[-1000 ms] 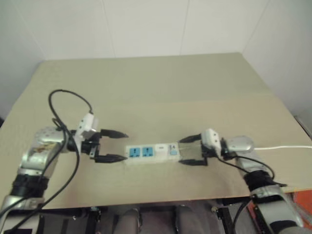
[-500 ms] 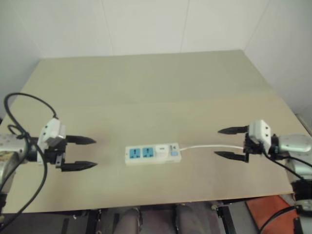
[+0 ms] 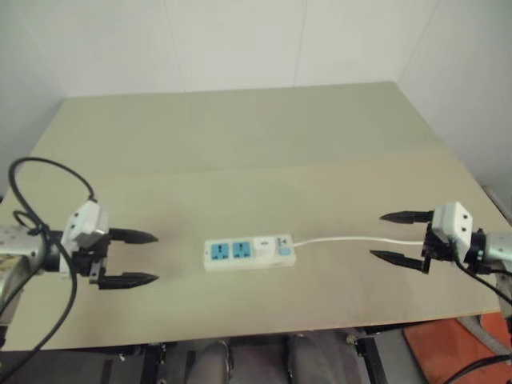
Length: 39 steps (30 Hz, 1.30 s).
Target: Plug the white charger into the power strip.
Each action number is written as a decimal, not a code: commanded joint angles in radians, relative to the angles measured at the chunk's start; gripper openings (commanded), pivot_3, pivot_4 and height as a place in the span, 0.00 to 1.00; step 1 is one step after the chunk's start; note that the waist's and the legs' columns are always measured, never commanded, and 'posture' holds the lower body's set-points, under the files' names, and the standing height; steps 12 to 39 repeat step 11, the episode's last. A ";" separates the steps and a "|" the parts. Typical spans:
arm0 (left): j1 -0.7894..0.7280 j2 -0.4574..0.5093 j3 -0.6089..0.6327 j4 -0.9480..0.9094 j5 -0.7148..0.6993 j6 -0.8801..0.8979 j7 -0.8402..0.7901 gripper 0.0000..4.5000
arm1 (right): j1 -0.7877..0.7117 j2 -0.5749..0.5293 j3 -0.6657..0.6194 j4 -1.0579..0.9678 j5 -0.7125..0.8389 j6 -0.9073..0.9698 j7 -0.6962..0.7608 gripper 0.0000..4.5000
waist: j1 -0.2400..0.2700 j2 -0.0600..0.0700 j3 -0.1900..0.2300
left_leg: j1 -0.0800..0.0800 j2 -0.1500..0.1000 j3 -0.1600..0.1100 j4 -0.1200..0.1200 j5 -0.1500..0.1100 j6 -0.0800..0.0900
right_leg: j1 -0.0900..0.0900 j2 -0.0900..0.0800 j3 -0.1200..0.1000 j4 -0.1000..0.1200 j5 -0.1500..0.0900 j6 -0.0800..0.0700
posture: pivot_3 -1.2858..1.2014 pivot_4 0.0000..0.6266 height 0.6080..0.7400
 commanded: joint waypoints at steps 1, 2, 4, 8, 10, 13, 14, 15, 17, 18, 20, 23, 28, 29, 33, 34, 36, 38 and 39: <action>-0.029 0.004 -0.009 0.001 -0.002 0.001 -0.002 1.00 | 0.011 -0.028 -0.050 -0.046 0.021 0.015 -0.014 0.99 | 0.002 0.000 0.000 | 0.000 0.000 0.000 0.000 0.000 0.000 | 0.000 0.000 0.000 0.000 0.000 0.000 | 0.52 0.24 1.00; -0.034 0.004 -0.015 0.003 -0.001 0.000 -0.005 1.00 | 0.019 -0.029 -0.055 -0.055 0.024 0.019 -0.018 0.99 | 0.002 0.000 0.000 | 0.000 0.000 0.000 0.000 0.000 0.000 | 0.000 0.000 0.000 0.000 0.000 0.000 | 0.52 0.24 1.00; -0.045 0.004 -0.030 0.006 -0.001 -0.001 -0.010 1.00 | 0.037 -0.030 -0.064 -0.077 0.028 0.027 -0.026 0.99 | 0.002 0.000 0.000 | 0.000 0.000 0.000 0.000 0.000 0.000 | 0.000 0.000 0.000 0.000 0.000 0.000 | 0.52 0.24 1.00; -0.093 0.003 -0.061 0.031 0.006 -0.005 -0.020 1.00 | 0.060 -0.025 -0.076 -0.115 0.033 0.048 -0.039 0.99 | 0.002 0.000 0.000 | 0.000 0.000 0.000 0.001 0.000 0.000 | 0.001 0.000 0.000 0.000 0.000 0.000 | 0.52 0.24 1.00; -0.122 -0.002 -0.078 0.048 0.012 -0.009 -0.023 1.00 | 0.072 -0.022 -0.075 -0.131 0.035 0.058 -0.042 0.99 | 0.002 0.000 0.000 | 0.000 0.000 0.000 0.001 0.000 0.000 | 0.001 0.000 0.000 0.001 0.000 0.000 | 0.52 0.24 1.00; -0.132 -0.004 -0.084 0.052 0.013 -0.009 -0.025 1.00 | 0.077 -0.021 -0.074 -0.138 0.038 0.064 -0.041 0.99 | 0.002 0.000 0.000 | 0.000 0.000 0.000 0.001 0.000 0.000 | 0.001 0.000 0.000 0.001 0.000 0.000 | 0.52 0.24 1.00; -0.132 -0.004 -0.084 0.052 0.013 -0.009 -0.025 1.00 | 0.077 -0.021 -0.074 -0.138 0.038 0.064 -0.041 0.99 | 0.002 0.000 0.000 | 0.000 0.000 0.000 0.001 0.000 0.000 | 0.001 0.000 0.000 0.001 0.000 0.000 | 0.52 0.24 1.00; -0.132 -0.004 -0.084 0.052 0.013 -0.009 -0.025 1.00 | 0.077 -0.021 -0.074 -0.138 0.038 0.064 -0.041 0.99 | 0.002 0.000 0.000 | 0.000 0.000 0.000 0.001 0.000 0.000 | 0.001 0.000 0.000 0.001 0.000 0.000 | 0.52 0.24 1.00; -0.132 -0.004 -0.084 0.052 0.013 -0.009 -0.025 1.00 | 0.077 -0.021 -0.074 -0.138 0.038 0.064 -0.041 0.99 | 0.002 0.000 0.000 | 0.000 0.000 0.000 0.001 0.000 0.000 | 0.001 0.000 0.000 0.001 0.000 0.000 | 0.52 0.24 1.00; -0.132 -0.004 -0.084 0.052 0.013 -0.009 -0.025 1.00 | 0.077 -0.021 -0.074 -0.138 0.038 0.064 -0.041 0.99 | 0.002 0.000 0.000 | 0.000 0.000 0.000 0.001 0.000 0.000 | 0.001 0.000 0.000 0.001 0.000 0.000 | 0.52 0.24 1.00; -0.132 -0.004 -0.084 0.052 0.013 -0.009 -0.025 1.00 | 0.077 -0.021 -0.074 -0.138 0.038 0.064 -0.041 0.99 | 0.002 0.000 0.000 | 0.000 0.000 0.000 0.001 0.000 0.000 | 0.001 0.000 0.000 0.001 0.000 0.000 | 0.52 0.24 1.00; -0.132 -0.004 -0.084 0.052 0.013 -0.009 -0.025 1.00 | 0.077 -0.021 -0.074 -0.138 0.038 0.064 -0.041 0.99 | 0.002 0.000 0.000 | 0.000 0.000 0.000 0.001 0.000 0.000 | 0.001 0.000 0.000 0.001 0.000 0.000 | 0.52 0.24 1.00; -0.132 -0.004 -0.084 0.052 0.013 -0.009 -0.025 1.00 | 0.077 -0.021 -0.074 -0.138 0.038 0.064 -0.041 0.99 | 0.002 0.000 0.000 | 0.000 0.000 0.000 0.001 0.000 0.000 | 0.001 0.000 0.000 0.001 0.000 0.000 | 0.52 0.24 1.00; -0.132 -0.004 -0.084 0.052 0.013 -0.009 -0.025 1.00 | 0.077 -0.021 -0.074 -0.138 0.038 0.064 -0.041 0.99 | 0.002 0.000 0.000 | 0.000 0.000 0.000 0.001 0.000 0.000 | 0.001 0.000 0.000 0.001 0.000 0.000 | 0.52 0.24 1.00; -0.132 -0.004 -0.084 0.052 0.013 -0.009 -0.025 1.00 | 0.077 -0.021 -0.074 -0.138 0.038 0.064 -0.041 0.99 | 0.002 0.000 0.000 | 0.000 0.000 0.000 0.001 0.000 0.000 | 0.001 0.000 0.000 0.001 0.000 0.000 | 0.52 0.24 1.00; -0.132 -0.004 -0.084 0.052 0.013 -0.009 -0.025 1.00 | 0.077 -0.021 -0.074 -0.138 0.038 0.064 -0.041 0.99 | 0.002 0.000 0.000 | 0.000 0.000 0.000 0.001 0.000 0.000 | 0.001 0.000 0.000 0.001 0.000 0.000 | 0.52 0.24 1.00; -0.132 -0.004 -0.084 0.052 0.013 -0.009 -0.025 1.00 | 0.077 -0.021 -0.074 -0.138 0.038 0.064 -0.041 0.99 | 0.002 0.000 0.000 | 0.000 0.000 0.000 0.001 0.000 0.000 | 0.001 0.000 0.000 0.001 0.000 0.000 | 0.52 0.24 1.00; -0.132 -0.004 -0.084 0.052 0.013 -0.009 -0.025 1.00 | 0.077 -0.021 -0.074 -0.138 0.038 0.064 -0.041 0.99 | 0.002 0.000 0.000 | 0.000 0.000 0.000 0.001 0.000 0.000 | 0.001 0.000 0.000 0.001 0.000 0.000 | 0.52 0.24 1.00; -0.132 -0.004 -0.084 0.052 0.013 -0.009 -0.025 1.00 | 0.077 -0.021 -0.074 -0.138 0.038 0.064 -0.041 0.99 | 0.002 0.000 0.000 | 0.000 0.000 0.000 0.001 0.000 0.000 | 0.001 0.000 0.000 0.001 0.000 0.000 | 0.52 0.24 1.00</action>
